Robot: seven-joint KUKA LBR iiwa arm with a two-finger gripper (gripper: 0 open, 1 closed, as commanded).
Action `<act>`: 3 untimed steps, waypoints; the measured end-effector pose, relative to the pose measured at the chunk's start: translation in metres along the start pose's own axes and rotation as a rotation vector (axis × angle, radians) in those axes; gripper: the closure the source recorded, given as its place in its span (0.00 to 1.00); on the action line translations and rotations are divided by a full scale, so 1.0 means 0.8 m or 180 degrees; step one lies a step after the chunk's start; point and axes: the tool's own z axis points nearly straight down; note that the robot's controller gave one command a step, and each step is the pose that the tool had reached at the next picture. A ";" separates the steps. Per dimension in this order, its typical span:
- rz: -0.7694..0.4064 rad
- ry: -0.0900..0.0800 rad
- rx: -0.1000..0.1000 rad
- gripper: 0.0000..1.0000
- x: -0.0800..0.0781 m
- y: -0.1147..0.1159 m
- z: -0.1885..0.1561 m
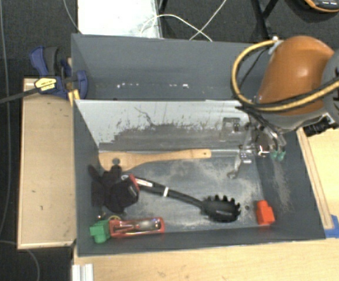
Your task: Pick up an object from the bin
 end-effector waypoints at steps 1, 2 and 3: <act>-0.0001 -0.0026 0.0001 0.00 -0.002 0.000 -0.005; -0.0105 -0.0039 -0.0001 0.00 0.074 0.037 0.161; -0.0731 -0.0085 0.0012 0.00 0.082 0.040 0.066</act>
Offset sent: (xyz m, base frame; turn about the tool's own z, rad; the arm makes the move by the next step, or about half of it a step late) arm -0.0679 0.0332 -0.1440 -0.0335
